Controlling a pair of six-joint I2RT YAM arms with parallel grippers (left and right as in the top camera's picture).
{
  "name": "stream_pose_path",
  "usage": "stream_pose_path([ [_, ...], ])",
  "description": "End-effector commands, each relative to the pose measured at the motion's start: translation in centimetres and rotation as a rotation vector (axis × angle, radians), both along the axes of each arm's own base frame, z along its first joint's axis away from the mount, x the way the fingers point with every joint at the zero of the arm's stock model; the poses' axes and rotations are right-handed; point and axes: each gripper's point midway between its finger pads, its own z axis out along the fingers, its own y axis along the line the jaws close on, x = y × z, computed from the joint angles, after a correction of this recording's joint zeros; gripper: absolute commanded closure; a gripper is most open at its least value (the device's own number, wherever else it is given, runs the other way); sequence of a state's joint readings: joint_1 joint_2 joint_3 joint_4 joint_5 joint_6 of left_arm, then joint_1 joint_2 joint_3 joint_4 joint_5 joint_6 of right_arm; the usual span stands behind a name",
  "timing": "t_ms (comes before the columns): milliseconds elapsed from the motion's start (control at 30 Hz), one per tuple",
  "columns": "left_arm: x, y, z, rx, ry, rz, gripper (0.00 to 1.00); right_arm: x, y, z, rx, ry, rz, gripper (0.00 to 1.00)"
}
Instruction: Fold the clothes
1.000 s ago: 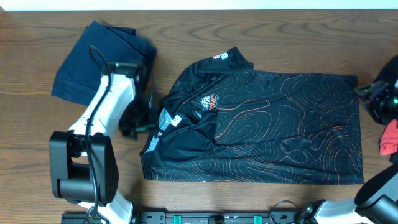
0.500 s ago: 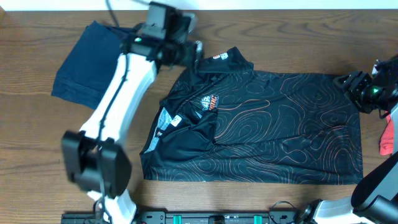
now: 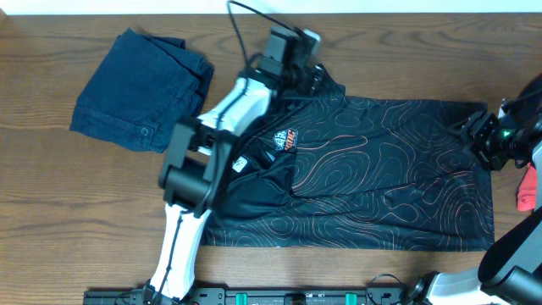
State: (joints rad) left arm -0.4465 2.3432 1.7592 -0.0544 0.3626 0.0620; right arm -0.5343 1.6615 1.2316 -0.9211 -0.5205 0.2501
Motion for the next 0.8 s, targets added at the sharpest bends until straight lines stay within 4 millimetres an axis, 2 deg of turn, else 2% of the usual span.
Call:
stream_pose_path([
  [0,0.2,-0.7,-1.8,0.069,-0.035,-0.003,0.25,-0.4,-0.4,0.0,-0.062,0.018,0.044,0.36],
  [133,0.2,-0.4,-3.7,0.139,-0.052,-0.005,0.26,-0.8,-0.1,-0.1,-0.057,0.032,0.057,0.36],
  [200,0.3,-0.2,-4.1,0.159,-0.059,-0.002,0.31,-0.9,0.0,-0.2,-0.053,0.037,0.058,0.36],
  [267,0.7,0.4,-4.2,0.183,-0.069,0.020,0.43,-1.0,0.0,-0.2,-0.052,0.040,0.059,0.36],
  [367,0.8,0.6,-4.3,0.198,-0.077,0.029,0.72,-1.1,0.1,-0.2,-0.048,0.046,0.059,0.37],
  [433,0.7,0.7,-4.4,0.201,-0.071,0.028,0.87,-1.2,0.2,-0.2,-0.046,0.050,0.062,0.37],
  [467,0.7,0.7,-4.3,0.202,-0.069,0.028,0.92,-1.3,0.2,-0.2,-0.044,0.053,0.063,0.37],
  [500,0.6,0.7,-4.3,0.204,-0.066,0.027,0.94,-1.3,0.2,-0.2,-0.043,0.055,0.063,0.37],
  [600,0.6,0.8,-3.2,0.200,-0.074,0.028,0.93,-1.4,0.3,-0.3,-0.040,0.059,0.063,0.37],
  [633,0.7,0.7,-2.8,0.196,-0.081,0.029,0.84,-1.5,0.3,-0.3,-0.039,0.061,0.063,0.37],
  [667,0.7,0.7,-2.5,0.193,-0.088,0.030,0.67,-1.5,0.3,-0.3,-0.039,0.062,0.063,0.37],
  [700,0.9,0.6,-2.3,0.188,-0.097,0.031,0.53,-1.5,0.3,-0.3,-0.039,0.061,0.063,0.37],
  [767,0.9,0.6,-2.3,0.186,-0.099,0.031,0.38,-1.5,0.3,-0.3,-0.040,0.061,0.065,0.37],
])
